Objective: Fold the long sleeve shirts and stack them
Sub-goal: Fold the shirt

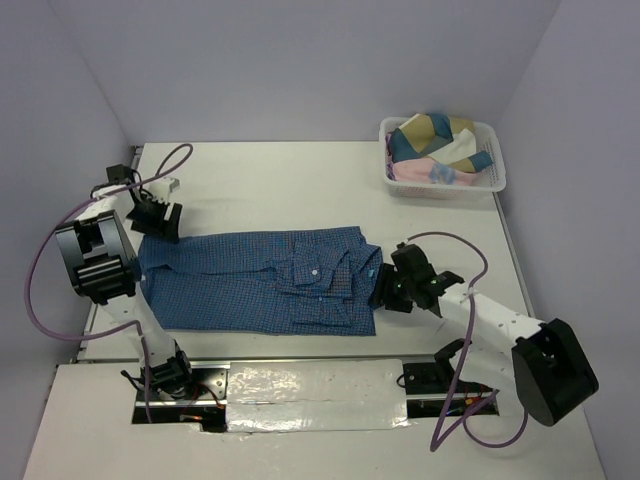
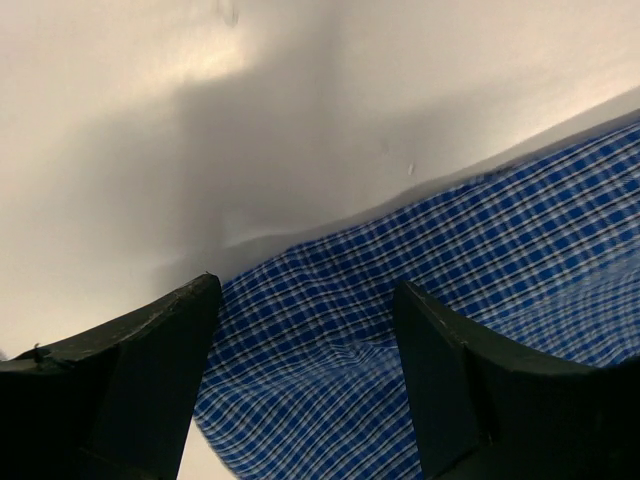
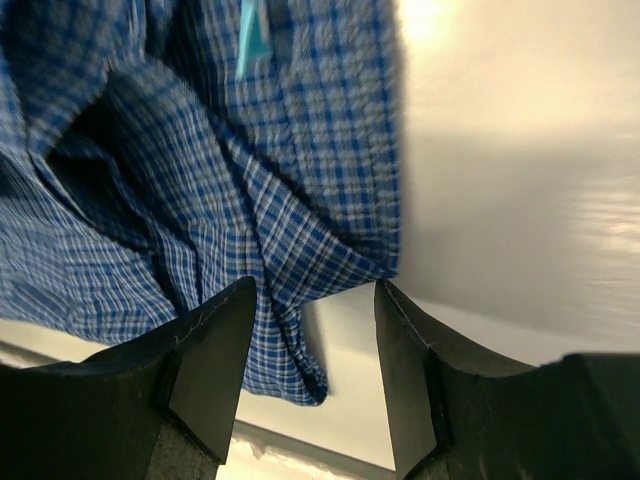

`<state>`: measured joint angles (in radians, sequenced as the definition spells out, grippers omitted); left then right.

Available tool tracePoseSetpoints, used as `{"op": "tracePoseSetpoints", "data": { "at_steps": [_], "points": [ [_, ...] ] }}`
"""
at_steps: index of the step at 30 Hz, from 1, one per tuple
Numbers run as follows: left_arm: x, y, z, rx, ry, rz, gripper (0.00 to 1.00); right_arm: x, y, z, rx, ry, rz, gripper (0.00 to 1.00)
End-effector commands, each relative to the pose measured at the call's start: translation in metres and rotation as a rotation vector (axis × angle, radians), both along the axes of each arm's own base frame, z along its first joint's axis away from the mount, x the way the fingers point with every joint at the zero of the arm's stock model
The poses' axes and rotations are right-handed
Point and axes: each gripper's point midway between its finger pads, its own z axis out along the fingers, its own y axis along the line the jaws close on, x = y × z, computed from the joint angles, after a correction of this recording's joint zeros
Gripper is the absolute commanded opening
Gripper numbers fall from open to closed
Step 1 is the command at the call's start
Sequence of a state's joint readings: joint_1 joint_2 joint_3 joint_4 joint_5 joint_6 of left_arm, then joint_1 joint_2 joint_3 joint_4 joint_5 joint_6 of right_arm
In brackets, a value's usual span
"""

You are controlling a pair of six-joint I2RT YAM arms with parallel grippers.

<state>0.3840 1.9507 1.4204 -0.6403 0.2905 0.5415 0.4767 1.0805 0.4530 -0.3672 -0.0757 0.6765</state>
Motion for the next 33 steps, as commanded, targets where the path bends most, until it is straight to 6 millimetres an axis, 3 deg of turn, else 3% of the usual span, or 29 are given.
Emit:
{"op": "tracePoseSetpoints", "data": {
  "at_steps": [1,5,7,8,9,11,12,14,15,17,18,20,21,22,23,24,25,26,27,28,29,30,31,32,33],
  "points": [
    [-0.011,0.029,0.023,0.118,-0.044,0.024,0.83,-0.004,0.015,-0.001,0.017,0.013,0.031,0.58],
    [-0.024,0.05,0.004,0.182,0.013,0.065,0.82,-0.006,0.026,-0.019,0.017,0.051,0.049,0.56],
    [-0.028,0.053,-0.005,0.169,0.025,0.065,0.81,0.002,0.029,-0.022,0.002,0.038,0.045,0.49],
    [-0.032,0.052,-0.009,0.163,0.035,0.063,0.8,0.003,0.029,-0.028,-0.012,0.051,0.043,0.43],
    [-0.034,0.053,-0.011,0.164,0.036,0.06,0.8,0.009,0.029,-0.027,-0.017,0.039,0.037,0.3],
    [-0.04,0.056,-0.014,0.162,0.039,0.065,0.77,0.022,0.03,-0.029,-0.037,0.019,0.024,0.18],
    [-0.041,0.058,-0.014,0.167,0.035,0.065,0.77,0.038,0.034,-0.021,-0.033,-0.016,0.03,0.11],
    [-0.046,0.063,-0.014,0.169,0.037,0.074,0.75,0.052,0.036,-0.024,-0.057,-0.007,0.045,0.08],
    [-0.05,0.072,-0.013,0.168,0.036,0.095,0.75,0.075,0.044,-0.01,-0.063,-0.048,0.065,0.05],
    [-0.057,0.087,-0.012,0.153,0.038,0.134,0.74,0.096,0.048,-0.014,-0.105,-0.039,0.08,0.04],
    [-0.06,0.09,-0.011,0.142,0.04,0.142,0.74,0.124,0.062,0.007,-0.087,-0.093,0.085,0.03],
    [-0.072,0.091,-0.01,0.095,0.05,0.147,0.74,0.146,0.066,0.0,-0.139,-0.085,0.106,0.03],
    [-0.075,0.089,-0.006,0.092,0.041,0.12,0.74,0.172,0.076,0.02,-0.127,-0.128,0.102,0.03],
    [-0.079,0.086,-0.005,0.079,0.039,0.107,0.75,0.183,0.08,0.007,-0.141,-0.102,0.108,0.03],
    [-0.089,0.076,-0.009,0.044,0.053,0.089,0.75,0.196,0.08,0.008,-0.141,-0.106,0.104,0.03],
    [-0.092,0.07,-0.009,0.038,0.052,0.061,0.76,0.22,0.09,0.026,-0.126,-0.141,0.1,0.03],
    [-0.101,0.062,-0.008,0.018,0.063,0.05,0.77,0.232,0.088,0.009,-0.144,-0.109,0.098,0.03],
    [-0.102,0.053,-0.006,-0.012,0.054,0.036,0.78,0.26,0.098,0.031,-0.122,-0.166,0.089,0.03],
    [-0.105,0.049,-0.002,-0.021,0.045,0.023,0.78,0.267,0.1,0.027,-0.127,-0.147,0.091,0.03],
    [-0.111,0.04,0.0,-0.056,0.063,0.013,0.79,0.297,0.103,0.029,-0.119,-0.172,0.073,0.04],
    [-0.112,0.033,0.002,-0.083,0.053,-0.004,0.79,0.309,0.105,0.032,-0.118,-0.178,0.067,0.04],
    [-0.114,0.029,0.006,-0.092,0.049,-0.01,0.79,0.313,0.1,0.002,-0.147,-0.109,0.066,0.04],
    [-0.119,0.024,0.007,-0.106,0.057,-0.018,0.79,0.345,0.104,0.029,-0.119,-0.18,0.042,0.05],
    [-0.122,0.022,0.008,-0.109,0.056,-0.023,0.8,0.354,0.107,0.032,-0.098,-0.182,0.048,0.06],
    [-0.124,0.02,0.012,-0.1,0.048,-0.027,0.8,0.355,0.107,0.006,-0.107,-0.128,0.053,0.08]
  ]
}}
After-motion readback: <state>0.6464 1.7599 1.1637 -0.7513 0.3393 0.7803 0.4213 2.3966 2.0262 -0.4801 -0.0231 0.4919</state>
